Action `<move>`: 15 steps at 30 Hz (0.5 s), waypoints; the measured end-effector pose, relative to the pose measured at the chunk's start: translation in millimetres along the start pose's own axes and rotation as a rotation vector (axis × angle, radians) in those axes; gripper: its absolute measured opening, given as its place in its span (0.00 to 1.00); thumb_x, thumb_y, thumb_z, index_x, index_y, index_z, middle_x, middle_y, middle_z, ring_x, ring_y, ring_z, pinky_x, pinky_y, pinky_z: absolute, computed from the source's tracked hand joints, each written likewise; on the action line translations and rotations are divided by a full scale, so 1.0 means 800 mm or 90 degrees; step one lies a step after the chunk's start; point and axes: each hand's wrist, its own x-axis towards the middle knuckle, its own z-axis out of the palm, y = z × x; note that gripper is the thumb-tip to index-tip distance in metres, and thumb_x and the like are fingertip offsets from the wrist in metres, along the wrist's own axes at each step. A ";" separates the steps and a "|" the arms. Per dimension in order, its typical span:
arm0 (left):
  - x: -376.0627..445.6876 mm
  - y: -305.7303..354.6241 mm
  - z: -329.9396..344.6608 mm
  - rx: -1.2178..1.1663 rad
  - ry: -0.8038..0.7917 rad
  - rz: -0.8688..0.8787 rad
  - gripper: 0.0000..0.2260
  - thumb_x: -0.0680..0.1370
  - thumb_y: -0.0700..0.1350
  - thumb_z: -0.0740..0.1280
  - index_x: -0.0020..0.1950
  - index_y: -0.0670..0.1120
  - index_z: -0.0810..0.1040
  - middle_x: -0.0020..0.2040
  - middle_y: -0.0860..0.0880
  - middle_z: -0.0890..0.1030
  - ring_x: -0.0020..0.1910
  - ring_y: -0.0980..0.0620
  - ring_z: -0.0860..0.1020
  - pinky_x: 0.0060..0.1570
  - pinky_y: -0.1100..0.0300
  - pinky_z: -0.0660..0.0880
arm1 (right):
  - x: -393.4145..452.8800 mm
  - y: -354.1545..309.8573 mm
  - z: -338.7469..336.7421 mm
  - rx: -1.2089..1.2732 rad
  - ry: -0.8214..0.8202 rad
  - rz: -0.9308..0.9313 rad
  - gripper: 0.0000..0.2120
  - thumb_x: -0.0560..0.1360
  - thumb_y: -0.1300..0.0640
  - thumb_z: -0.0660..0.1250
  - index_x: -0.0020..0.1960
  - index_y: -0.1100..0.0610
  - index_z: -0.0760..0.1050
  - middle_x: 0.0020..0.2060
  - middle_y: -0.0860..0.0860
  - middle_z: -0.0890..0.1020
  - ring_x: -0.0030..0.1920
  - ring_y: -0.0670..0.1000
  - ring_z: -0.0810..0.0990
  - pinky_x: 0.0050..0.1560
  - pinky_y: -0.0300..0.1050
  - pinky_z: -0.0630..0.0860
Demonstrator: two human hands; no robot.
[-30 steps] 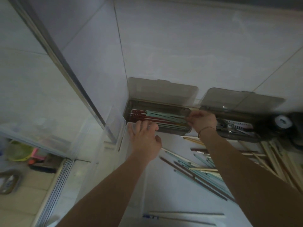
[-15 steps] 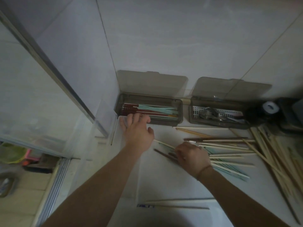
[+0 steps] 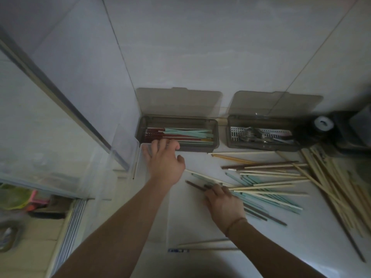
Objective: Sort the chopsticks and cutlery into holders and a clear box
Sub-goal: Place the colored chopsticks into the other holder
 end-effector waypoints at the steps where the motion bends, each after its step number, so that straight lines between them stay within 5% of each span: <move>1: 0.000 0.000 0.000 0.003 0.000 -0.001 0.12 0.73 0.51 0.68 0.55 0.57 0.73 0.57 0.54 0.73 0.63 0.47 0.65 0.73 0.39 0.50 | -0.001 -0.001 0.001 -0.005 -0.015 0.001 0.14 0.58 0.55 0.80 0.40 0.53 0.80 0.37 0.51 0.79 0.35 0.56 0.80 0.19 0.43 0.69; 3: 0.000 0.000 0.001 0.004 -0.001 -0.002 0.12 0.72 0.51 0.68 0.55 0.57 0.73 0.56 0.54 0.73 0.63 0.47 0.65 0.73 0.39 0.51 | -0.001 -0.005 0.001 -0.001 -0.027 -0.006 0.13 0.58 0.56 0.80 0.40 0.53 0.80 0.38 0.51 0.79 0.35 0.56 0.80 0.20 0.43 0.69; 6: 0.000 -0.001 0.003 -0.001 0.005 0.001 0.12 0.71 0.51 0.69 0.54 0.57 0.73 0.56 0.54 0.73 0.63 0.46 0.66 0.73 0.39 0.51 | 0.014 -0.008 -0.026 0.095 0.005 0.030 0.04 0.73 0.54 0.69 0.47 0.53 0.77 0.42 0.51 0.79 0.40 0.57 0.81 0.30 0.45 0.71; 9: -0.001 -0.001 0.004 0.000 0.007 0.002 0.12 0.71 0.50 0.68 0.53 0.56 0.74 0.54 0.54 0.73 0.62 0.46 0.67 0.73 0.39 0.51 | 0.054 0.000 -0.075 0.333 0.057 0.108 0.06 0.77 0.57 0.62 0.53 0.51 0.73 0.40 0.50 0.79 0.40 0.56 0.79 0.38 0.43 0.70; 12: -0.001 -0.001 0.002 -0.007 0.001 -0.001 0.12 0.71 0.50 0.68 0.53 0.56 0.74 0.54 0.54 0.73 0.62 0.46 0.67 0.73 0.39 0.50 | 0.106 0.019 -0.123 0.544 0.198 0.185 0.10 0.76 0.62 0.64 0.54 0.50 0.74 0.33 0.47 0.78 0.30 0.46 0.76 0.36 0.36 0.73; 15: -0.002 -0.001 0.002 -0.018 0.003 0.006 0.13 0.70 0.50 0.69 0.53 0.55 0.74 0.54 0.53 0.72 0.62 0.46 0.67 0.72 0.39 0.51 | 0.147 0.039 -0.152 0.776 0.276 0.302 0.08 0.77 0.64 0.65 0.43 0.52 0.75 0.28 0.47 0.80 0.24 0.46 0.78 0.27 0.40 0.77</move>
